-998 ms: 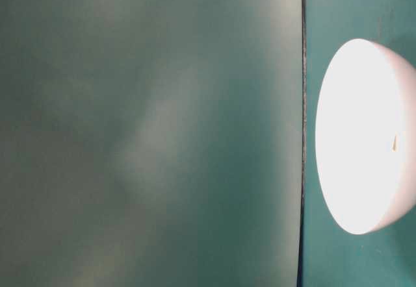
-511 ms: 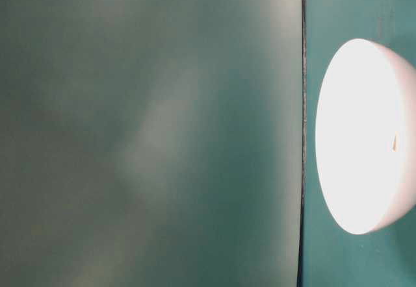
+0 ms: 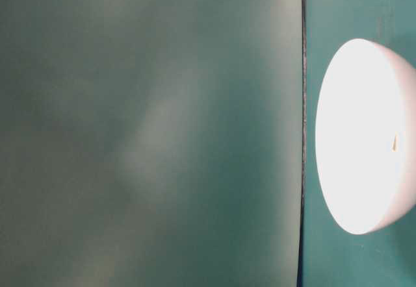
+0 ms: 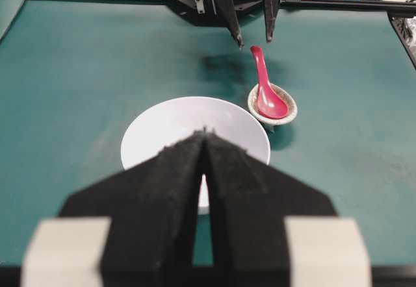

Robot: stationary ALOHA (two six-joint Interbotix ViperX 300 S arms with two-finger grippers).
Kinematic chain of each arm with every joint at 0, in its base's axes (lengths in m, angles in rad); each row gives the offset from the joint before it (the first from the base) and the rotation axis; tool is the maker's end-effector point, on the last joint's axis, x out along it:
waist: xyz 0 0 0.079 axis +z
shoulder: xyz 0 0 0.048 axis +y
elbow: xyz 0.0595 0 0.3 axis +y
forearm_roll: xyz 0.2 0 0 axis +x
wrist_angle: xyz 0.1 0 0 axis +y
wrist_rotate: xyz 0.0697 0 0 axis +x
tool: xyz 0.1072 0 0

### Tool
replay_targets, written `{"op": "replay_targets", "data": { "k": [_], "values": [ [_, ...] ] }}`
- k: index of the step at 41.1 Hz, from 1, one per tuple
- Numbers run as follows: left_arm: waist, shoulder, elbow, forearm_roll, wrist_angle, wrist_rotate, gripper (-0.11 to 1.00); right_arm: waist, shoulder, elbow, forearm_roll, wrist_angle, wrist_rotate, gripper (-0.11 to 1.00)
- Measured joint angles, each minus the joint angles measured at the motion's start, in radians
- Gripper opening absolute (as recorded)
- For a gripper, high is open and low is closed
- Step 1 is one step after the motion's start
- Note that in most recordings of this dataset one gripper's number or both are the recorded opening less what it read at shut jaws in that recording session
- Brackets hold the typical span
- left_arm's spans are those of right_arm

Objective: Grip the spoon and scoop the red block from the bowl with right arm.
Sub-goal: 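Close the right gripper on the pink spoon handle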

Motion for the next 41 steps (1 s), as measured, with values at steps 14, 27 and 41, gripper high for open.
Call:
{"op": "replay_targets", "data": {
  "k": [14, 27, 41],
  "values": [
    [0.0, 0.0, 0.0, 0.0, 0.0, 0.0, 0.0, 0.067, 0.212, -0.035, 0.038, -0.118, 0.0, 0.57],
    [0.0, -0.002, 0.0, 0.0, 0.0, 0.0, 0.0, 0.075, 0.284, -0.048, 0.063, -0.204, 0.0, 0.57],
    [0.0, -0.002, 0.0, 0.002, 0.002, 0.0, 0.0, 0.077, 0.288, -0.049, 0.064, -0.201, 0.0, 0.49]
  ]
}}
